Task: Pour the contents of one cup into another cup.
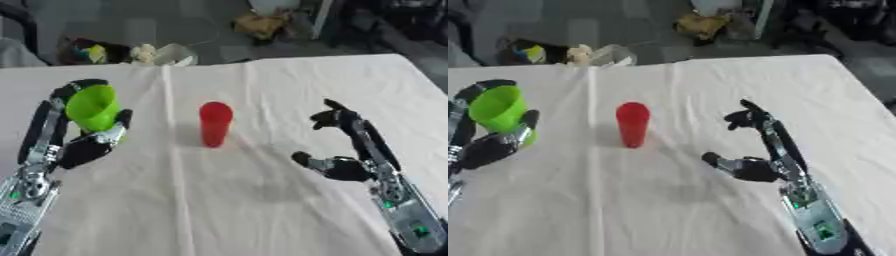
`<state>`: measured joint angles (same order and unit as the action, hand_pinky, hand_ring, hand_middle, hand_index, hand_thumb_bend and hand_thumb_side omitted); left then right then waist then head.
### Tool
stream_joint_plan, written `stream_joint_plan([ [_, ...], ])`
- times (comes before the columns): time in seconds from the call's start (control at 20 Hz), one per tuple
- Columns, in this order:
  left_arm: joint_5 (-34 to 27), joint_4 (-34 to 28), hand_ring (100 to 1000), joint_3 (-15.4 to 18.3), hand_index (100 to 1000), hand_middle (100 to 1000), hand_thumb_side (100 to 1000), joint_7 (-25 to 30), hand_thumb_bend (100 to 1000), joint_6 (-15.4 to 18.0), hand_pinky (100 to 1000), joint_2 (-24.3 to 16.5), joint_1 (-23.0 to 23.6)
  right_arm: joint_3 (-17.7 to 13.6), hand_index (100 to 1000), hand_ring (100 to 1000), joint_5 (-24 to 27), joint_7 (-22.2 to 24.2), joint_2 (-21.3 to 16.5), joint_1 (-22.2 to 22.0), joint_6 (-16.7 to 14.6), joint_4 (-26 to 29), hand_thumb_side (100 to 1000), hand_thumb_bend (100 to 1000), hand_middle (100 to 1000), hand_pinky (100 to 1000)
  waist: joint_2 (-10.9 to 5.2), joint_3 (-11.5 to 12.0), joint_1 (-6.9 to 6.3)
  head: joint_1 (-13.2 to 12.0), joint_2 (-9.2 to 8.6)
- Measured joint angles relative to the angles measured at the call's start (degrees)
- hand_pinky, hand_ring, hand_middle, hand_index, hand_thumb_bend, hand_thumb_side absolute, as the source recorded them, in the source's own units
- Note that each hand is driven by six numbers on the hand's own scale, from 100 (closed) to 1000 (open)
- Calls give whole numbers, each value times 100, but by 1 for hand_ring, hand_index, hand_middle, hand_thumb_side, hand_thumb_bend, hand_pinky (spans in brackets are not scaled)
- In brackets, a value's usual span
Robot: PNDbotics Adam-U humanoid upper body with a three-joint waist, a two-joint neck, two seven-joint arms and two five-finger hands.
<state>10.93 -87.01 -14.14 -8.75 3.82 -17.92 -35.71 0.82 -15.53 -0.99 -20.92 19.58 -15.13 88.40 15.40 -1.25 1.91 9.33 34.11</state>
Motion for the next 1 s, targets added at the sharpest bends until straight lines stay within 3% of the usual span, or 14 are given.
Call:
stream_joint_plan([
  [0.15,-53,-125,258,-31,764,456,193,19,100,-32,379,-17,23,41,702,1000,63,10,-63,206,6,-281,325,733,528,772,-5,53,0,40,0],
  [0.6,-138,-348,263,-148,766,459,213,122,100,-90,384,-10,7,209,706,1000,148,118,-105,864,-106,-1303,360,765,528,774,0,279,4,226,-3],
  [1.0,-189,-397,263,-240,767,461,216,237,100,-124,386,135,-136,291,709,1000,66,160,-102,1410,-237,-2064,365,769,524,772,95,581,31,399,-77],
])
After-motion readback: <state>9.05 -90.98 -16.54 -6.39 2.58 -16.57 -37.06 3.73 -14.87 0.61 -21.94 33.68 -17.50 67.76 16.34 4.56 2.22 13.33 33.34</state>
